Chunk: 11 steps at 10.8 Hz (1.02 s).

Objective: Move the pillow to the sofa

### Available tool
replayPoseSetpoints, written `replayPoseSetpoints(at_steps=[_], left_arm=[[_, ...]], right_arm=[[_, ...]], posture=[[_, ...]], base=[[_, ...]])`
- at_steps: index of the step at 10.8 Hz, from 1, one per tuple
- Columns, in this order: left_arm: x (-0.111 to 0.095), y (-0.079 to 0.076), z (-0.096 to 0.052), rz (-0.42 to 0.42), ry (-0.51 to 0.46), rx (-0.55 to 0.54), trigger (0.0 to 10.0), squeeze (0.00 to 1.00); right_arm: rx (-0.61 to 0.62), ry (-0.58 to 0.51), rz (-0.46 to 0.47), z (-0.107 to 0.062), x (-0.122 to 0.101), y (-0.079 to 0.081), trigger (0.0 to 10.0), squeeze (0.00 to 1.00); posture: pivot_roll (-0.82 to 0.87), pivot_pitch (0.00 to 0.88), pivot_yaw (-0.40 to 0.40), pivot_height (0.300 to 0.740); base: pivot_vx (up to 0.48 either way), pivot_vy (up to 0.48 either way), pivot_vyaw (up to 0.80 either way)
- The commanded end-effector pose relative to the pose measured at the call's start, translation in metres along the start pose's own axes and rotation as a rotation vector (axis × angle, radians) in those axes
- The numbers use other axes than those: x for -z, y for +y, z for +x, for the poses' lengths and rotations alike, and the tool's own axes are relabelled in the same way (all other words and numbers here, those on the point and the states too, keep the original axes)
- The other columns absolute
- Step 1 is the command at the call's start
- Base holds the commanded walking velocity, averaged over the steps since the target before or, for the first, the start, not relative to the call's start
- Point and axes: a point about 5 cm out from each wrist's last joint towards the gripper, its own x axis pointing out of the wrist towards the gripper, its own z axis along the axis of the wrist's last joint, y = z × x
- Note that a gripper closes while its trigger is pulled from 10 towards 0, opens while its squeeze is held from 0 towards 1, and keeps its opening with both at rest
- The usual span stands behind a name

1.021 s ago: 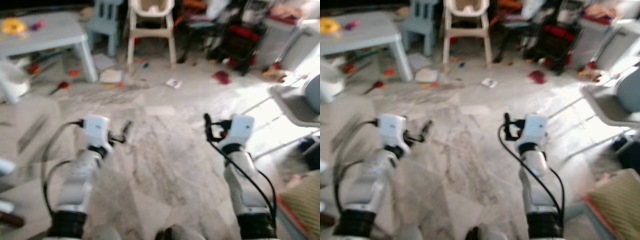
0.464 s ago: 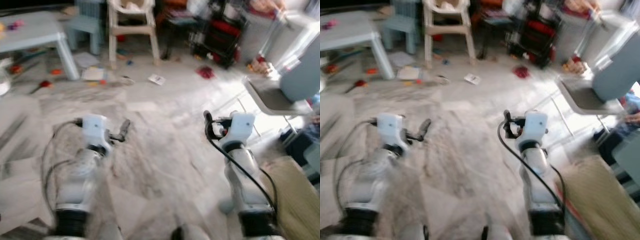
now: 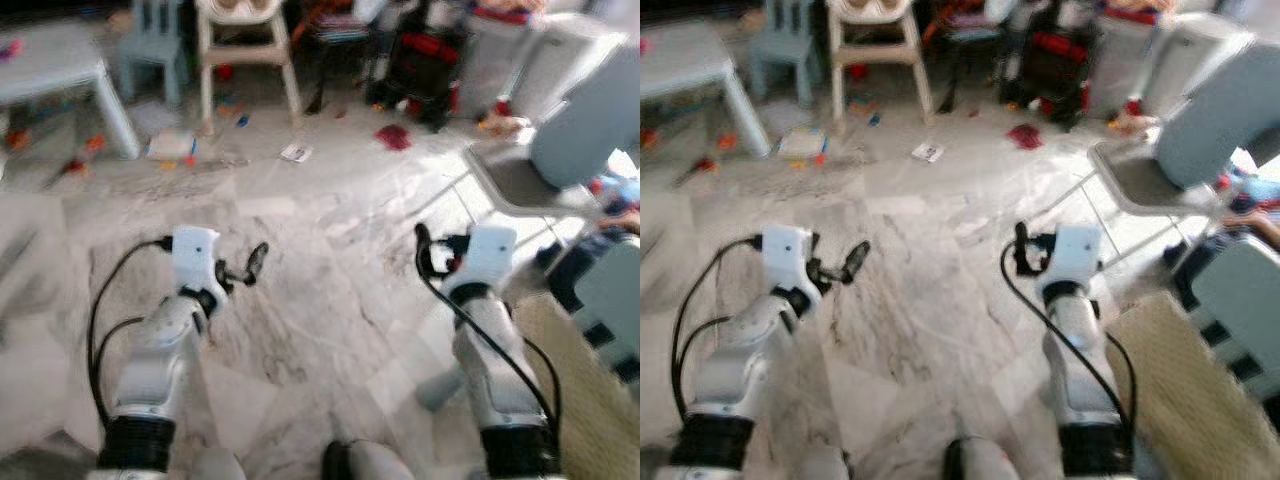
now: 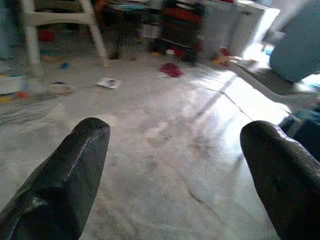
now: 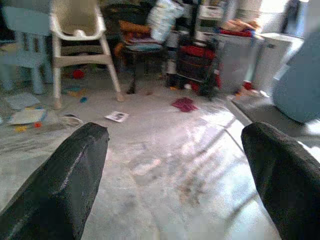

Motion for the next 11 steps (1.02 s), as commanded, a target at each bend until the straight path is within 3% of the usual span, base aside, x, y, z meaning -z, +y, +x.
replayPoseSetpoints(at_steps=[1, 9, 11], left_arm=[[-0.0013, -0.0016, -0.0008, -0.002, 0.004, 0.012, 10.0, 0.00], [0.0016, -0.0058, 0.0014, 0.004, 0.033, 0.034, 10.0, 0.00], [-0.0018, -0.0095, 0.0007, 0.015, -0.004, 0.075, 10.0, 0.00]], right_arm=[[0.010, 0.001, -0.006, -0.0025, 0.0006, -0.0028, 10.0, 0.00], [0.033, -0.003, -0.021, 0.0009, -0.0055, -0.0063, 10.0, 0.00], [0.045, -0.007, -0.021, 0.0009, -0.0054, -0.0071, 10.0, 0.00]], posture=[[0.04, 0.100, -0.081, 0.740], [0.02, 0.109, -0.077, 0.740], [0.02, 0.108, -0.074, 0.740]], base=[[0.000, 0.480, -0.80], [0.000, 0.480, -0.80], [0.000, 0.000, -0.80]])
